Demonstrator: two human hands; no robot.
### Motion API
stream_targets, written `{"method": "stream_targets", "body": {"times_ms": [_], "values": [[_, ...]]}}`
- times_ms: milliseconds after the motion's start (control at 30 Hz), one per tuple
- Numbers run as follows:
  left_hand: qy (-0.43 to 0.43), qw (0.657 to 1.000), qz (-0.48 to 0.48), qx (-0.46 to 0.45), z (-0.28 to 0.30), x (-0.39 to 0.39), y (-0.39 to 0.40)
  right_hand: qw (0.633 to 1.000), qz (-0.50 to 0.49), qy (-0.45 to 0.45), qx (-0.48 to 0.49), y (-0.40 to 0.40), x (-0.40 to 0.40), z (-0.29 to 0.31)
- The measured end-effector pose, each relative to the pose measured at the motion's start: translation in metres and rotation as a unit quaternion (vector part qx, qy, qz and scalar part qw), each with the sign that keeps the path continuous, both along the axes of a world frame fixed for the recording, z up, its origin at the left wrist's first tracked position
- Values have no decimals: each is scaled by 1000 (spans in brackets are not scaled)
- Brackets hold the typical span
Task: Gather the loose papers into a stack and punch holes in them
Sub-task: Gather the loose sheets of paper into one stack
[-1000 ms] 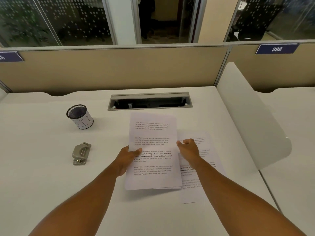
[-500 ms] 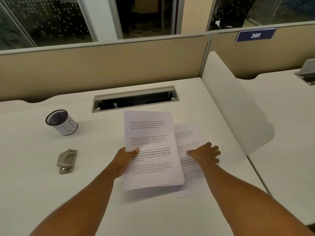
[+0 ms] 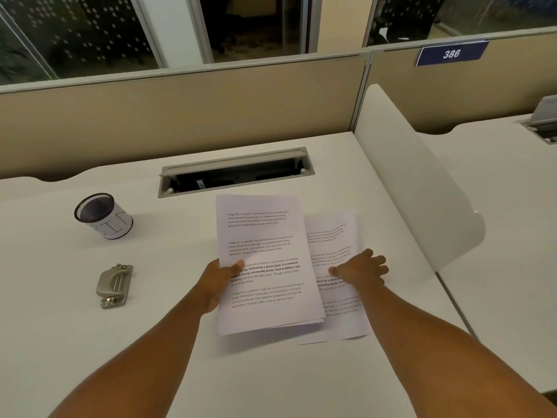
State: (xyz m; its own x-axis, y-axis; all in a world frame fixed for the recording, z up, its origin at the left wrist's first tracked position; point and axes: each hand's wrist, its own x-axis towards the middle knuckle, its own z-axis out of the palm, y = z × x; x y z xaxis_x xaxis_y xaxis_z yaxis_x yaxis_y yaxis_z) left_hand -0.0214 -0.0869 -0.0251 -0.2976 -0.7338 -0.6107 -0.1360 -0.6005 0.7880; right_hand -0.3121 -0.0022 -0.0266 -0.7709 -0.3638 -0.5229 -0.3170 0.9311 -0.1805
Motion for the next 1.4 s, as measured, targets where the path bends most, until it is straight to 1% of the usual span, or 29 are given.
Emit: {"method": "stream_targets", "body": {"times_ms": [133, 233, 333, 433, 500, 667, 867, 1133, 1267, 1400], "values": [[-12, 1000, 3, 1, -1, 5, 0, 1000, -10, -20, 3, -1, 2, 1], [-22, 1000, 8, 2, -1, 10, 0, 999, -7, -28, -15, -2, 4, 2], [-30, 1000, 10, -2, 1, 16, 2, 997, -9, -32, -67, 0, 7, 4], [-38, 999, 24, -5, 1, 24, 4, 985, -30, -80, -152, 2, 9, 7], [-45, 998, 33, -9, 2, 28, 6, 982, -28, -74, -174, 4, 10, 10], [-72, 996, 46, -25, 7, 40, 12, 973, -3, -23, -231, 4, 16, 18], [-110, 991, 68, -38, 12, 56, 21, 945, -51, -7, -323, -4, 18, 34], [-160, 981, 94, -52, 18, 74, 30, 892, -148, -42, -424, -15, 20, 54], [-167, 977, 115, -63, 19, 84, 35, 868, -182, -57, -458, -15, 24, 61], [-168, 972, 144, -80, 21, 92, 38, 858, -186, -70, -473, -13, 30, 63]]}}
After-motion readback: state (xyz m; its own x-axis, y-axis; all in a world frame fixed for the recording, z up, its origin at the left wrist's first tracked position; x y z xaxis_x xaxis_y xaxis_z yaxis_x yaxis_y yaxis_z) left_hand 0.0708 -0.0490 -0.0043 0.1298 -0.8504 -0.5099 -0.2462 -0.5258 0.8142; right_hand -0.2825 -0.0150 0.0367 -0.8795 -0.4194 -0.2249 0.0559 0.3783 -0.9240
